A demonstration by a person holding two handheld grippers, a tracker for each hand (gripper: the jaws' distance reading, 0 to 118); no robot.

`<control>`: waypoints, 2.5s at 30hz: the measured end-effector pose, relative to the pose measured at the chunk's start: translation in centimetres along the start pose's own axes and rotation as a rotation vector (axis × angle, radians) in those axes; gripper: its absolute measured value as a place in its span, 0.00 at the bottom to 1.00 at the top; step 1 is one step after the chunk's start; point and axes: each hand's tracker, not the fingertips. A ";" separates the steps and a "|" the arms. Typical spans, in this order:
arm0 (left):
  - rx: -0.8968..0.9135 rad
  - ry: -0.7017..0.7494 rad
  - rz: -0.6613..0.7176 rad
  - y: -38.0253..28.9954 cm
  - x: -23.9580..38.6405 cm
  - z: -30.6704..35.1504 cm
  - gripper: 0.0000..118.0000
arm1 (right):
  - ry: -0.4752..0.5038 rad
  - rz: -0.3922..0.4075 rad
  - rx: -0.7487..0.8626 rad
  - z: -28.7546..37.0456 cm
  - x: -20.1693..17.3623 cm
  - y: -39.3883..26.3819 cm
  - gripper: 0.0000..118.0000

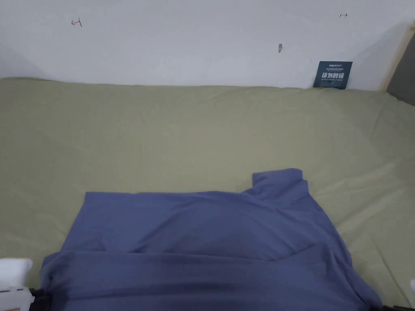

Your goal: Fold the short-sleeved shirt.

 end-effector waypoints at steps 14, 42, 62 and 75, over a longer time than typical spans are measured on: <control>0.194 -0.033 0.128 4.2 -1.1 3.6 0.95 | -0.007 -0.022 0.130 2.5 -0.9 4.9 0.95; 0.009 0.150 0.080 20.3 0.5 -19.0 0.83 | -0.103 -0.019 0.088 -8.7 -0.9 15.5 0.01; 0.020 0.072 0.023 22.2 1.5 -16.3 0.00 | -0.091 0.090 -0.113 -21.4 0.0 25.7 0.99; 0.043 0.035 0.031 20.7 0.1 -12.7 0.00 | -0.033 0.085 0.001 -14.1 0.0 23.0 0.02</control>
